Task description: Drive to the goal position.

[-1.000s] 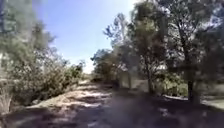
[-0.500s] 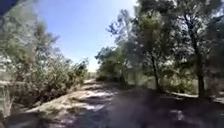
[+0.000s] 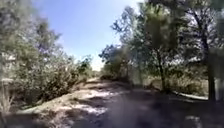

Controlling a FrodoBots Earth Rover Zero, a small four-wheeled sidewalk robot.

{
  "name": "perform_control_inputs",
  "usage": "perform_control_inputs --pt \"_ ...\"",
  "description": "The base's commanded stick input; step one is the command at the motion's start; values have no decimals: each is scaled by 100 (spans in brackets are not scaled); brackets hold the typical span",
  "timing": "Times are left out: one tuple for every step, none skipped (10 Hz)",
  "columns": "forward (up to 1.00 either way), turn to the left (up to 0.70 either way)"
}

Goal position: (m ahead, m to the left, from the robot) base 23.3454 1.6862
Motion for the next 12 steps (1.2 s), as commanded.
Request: perform_control_inputs --pt "44 2" --pt "44 2" --pt "44 2" --pt "44 2" --pt "44 14" --pt "44 27" --pt "44 27" --pt "44 23" --pt "44 9" --pt "44 3" --pt "44 3" --pt "44 3"
